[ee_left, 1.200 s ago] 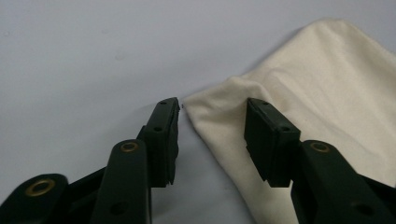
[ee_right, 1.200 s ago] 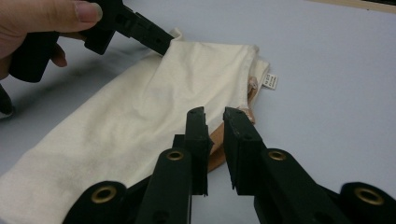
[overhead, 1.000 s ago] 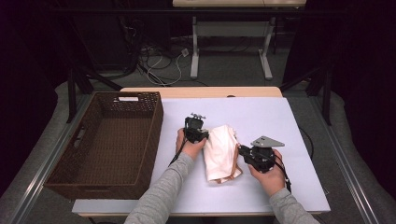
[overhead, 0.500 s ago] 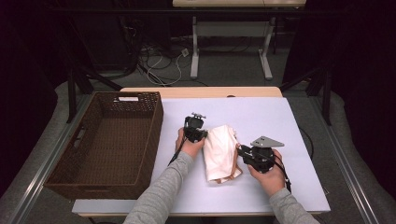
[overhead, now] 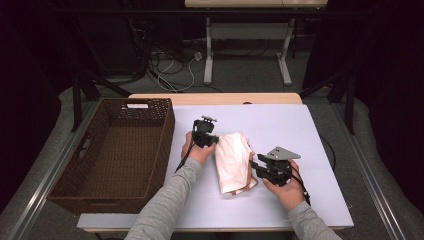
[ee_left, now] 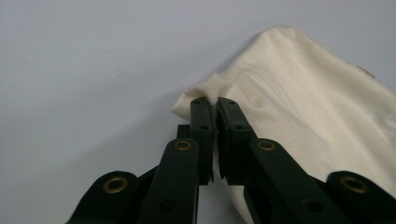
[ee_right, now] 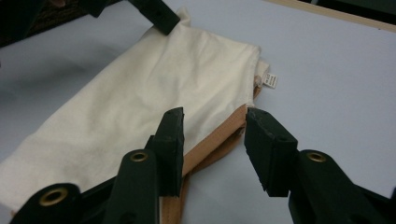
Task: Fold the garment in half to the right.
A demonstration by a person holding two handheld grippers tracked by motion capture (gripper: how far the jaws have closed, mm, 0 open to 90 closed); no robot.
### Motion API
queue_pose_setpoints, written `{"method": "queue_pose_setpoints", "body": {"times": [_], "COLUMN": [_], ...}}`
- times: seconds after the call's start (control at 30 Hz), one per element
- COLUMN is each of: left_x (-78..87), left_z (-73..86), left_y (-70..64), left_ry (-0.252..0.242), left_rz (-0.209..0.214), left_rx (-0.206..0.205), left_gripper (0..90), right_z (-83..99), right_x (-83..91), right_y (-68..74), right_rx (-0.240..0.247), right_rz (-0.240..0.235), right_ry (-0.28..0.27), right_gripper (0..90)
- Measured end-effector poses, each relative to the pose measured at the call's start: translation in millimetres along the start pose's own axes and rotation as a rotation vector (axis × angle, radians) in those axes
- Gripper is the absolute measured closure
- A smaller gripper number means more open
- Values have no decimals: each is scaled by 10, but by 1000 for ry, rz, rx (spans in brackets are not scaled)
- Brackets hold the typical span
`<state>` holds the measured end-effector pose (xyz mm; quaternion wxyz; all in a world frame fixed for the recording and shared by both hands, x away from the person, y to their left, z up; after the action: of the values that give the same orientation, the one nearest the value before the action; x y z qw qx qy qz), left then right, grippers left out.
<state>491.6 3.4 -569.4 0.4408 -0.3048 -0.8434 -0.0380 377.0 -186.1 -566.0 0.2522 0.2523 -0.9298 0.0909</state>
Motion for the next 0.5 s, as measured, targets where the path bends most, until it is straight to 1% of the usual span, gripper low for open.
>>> {"method": "queue_pose_setpoints", "body": {"times": [0.07,0.13,0.2,0.27,0.33,0.4,0.43,0.47,0.5], "left_x": [31,50,67,70,79,85,85,97,97], "left_z": [-26,-44,-67,-77,-82,-87,-87,-98,-98], "left_y": [14,28,54,79,115,149,149,189,189], "left_ry": [17,27,26,25,28,32,32,35,35], "left_rz": [-9,-11,-24,-27,-41,-44,-44,-40,-40], "left_rx": [-2,0,8,8,14,28,28,42,42], "left_gripper": [858,858,858,858,857,856,855,855,855], "right_z": [18,23,10,-1,-12,-11,-11,-11,-10], "right_x": [-7,-8,-13,-7,-10,-15,-15,-36,-40], "right_y": [24,48,79,103,117,135,135,161,175], "right_rx": [23,42,61,76,110,134,134,150,154], "right_rz": [-8,-11,-18,-24,-26,-30,-30,-40,-51], "right_ry": [19,21,-1,-4,-13,-6,-6,-15,-9], "right_gripper": [553,553,553,549,534,514,514,481,470]}}
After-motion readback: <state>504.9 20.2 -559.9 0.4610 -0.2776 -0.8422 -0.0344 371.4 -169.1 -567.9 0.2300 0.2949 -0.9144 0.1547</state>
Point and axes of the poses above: each handheld gripper's, and its own axes: x roughly backward along the jaws, z roughly out of its underside, y roughly to its left, the point moved 6 cm from there along -x, roughly forward along the jaws, and after that the axes turned 4 degrees about z, right-handed, at the moved point
